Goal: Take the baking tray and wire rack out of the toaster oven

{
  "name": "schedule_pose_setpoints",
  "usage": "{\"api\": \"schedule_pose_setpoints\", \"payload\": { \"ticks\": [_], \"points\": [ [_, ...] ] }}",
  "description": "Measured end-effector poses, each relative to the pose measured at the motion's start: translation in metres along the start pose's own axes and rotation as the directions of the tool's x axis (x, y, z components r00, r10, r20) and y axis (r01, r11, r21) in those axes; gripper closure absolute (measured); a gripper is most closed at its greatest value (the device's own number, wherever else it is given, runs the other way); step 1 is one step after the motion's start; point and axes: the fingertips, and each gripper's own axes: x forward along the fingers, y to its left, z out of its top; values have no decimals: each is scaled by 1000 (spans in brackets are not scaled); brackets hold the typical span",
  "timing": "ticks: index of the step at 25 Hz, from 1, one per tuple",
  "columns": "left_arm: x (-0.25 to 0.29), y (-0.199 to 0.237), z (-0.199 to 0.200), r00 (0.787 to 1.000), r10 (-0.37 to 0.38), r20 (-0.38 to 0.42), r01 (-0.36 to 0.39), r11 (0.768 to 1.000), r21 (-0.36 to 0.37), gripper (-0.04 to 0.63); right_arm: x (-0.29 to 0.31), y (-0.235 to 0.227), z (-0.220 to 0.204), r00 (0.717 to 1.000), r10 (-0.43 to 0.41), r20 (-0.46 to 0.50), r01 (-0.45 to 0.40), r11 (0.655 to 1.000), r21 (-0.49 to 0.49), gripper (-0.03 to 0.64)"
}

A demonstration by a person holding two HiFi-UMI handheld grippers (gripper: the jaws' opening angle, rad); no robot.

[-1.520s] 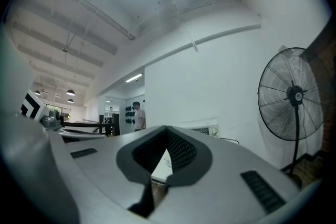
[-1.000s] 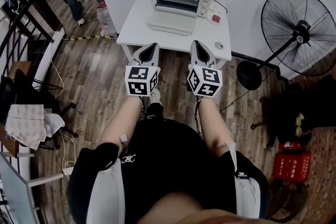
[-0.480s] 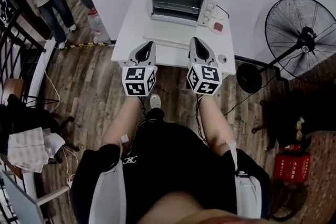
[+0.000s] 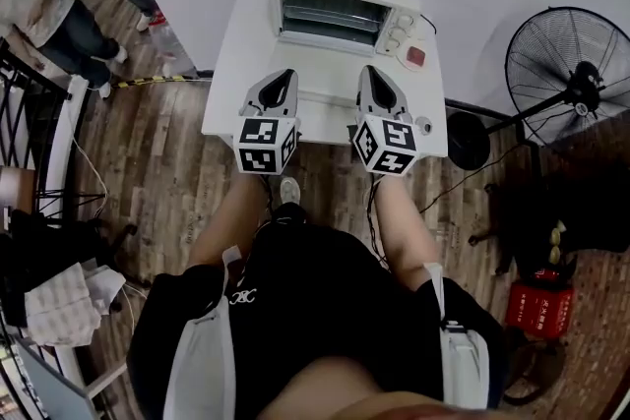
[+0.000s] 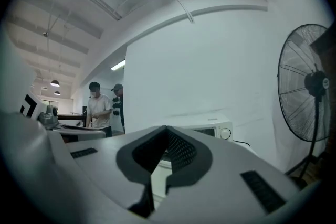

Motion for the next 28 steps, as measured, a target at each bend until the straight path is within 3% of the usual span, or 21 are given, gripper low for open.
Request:
{"api": "schedule_pose_setpoints", "payload": {
  "ticks": [13,22,28],
  "points": [
    [122,62,-7,995,-70,-75,70,998,-7,581,126,-34,-19,996,-60,-61,64,996,62,615],
    [176,82,-25,988,-74,-139,71,997,-28,581,171,-61,-41,991,-74,-113,87,989,117,614],
    [198,92,-35,984,-46,-170,34,997,-73,581,189,-76,-54,990,-47,-131,82,958,275,614]
  ]
}}
